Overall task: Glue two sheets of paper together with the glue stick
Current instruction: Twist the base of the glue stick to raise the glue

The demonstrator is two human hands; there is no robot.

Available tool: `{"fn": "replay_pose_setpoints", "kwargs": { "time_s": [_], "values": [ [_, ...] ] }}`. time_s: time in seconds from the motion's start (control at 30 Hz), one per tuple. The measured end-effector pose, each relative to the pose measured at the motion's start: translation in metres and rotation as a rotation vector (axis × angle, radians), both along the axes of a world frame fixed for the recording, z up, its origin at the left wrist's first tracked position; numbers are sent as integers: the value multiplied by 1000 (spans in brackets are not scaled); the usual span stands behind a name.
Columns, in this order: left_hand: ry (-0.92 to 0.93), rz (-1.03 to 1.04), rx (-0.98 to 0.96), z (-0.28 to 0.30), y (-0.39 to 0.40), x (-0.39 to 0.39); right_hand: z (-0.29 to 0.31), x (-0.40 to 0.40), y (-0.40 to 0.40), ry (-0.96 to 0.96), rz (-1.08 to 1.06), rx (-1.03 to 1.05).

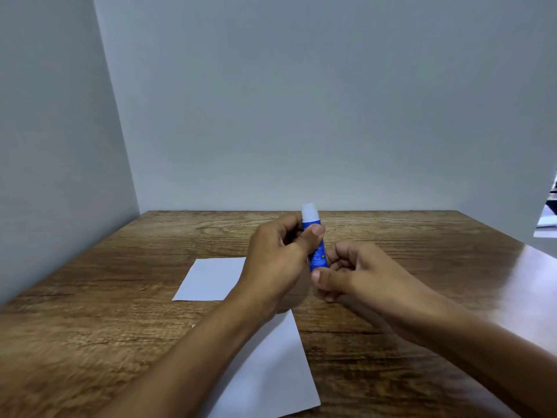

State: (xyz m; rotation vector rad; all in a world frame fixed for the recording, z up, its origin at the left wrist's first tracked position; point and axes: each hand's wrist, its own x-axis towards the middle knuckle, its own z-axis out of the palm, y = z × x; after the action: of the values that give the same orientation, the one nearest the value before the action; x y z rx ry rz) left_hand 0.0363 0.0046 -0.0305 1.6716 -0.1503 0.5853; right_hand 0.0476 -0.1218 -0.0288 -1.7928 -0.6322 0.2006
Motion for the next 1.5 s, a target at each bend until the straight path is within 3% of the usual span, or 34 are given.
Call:
{"fn": "replay_pose_setpoints", "kwargs": {
  "time_s": [0.63, 0.8, 1.5],
  "values": [
    [-11, -15, -3, -1, 1, 0, 0, -2, 2, 27, 18, -27],
    [-12, 0, -7, 0, 2, 0, -1, -2, 0, -60, -32, -45],
    [-8, -8, -57, 3, 1, 1, -1, -3, 3, 80, 34, 115]
  ]
}}
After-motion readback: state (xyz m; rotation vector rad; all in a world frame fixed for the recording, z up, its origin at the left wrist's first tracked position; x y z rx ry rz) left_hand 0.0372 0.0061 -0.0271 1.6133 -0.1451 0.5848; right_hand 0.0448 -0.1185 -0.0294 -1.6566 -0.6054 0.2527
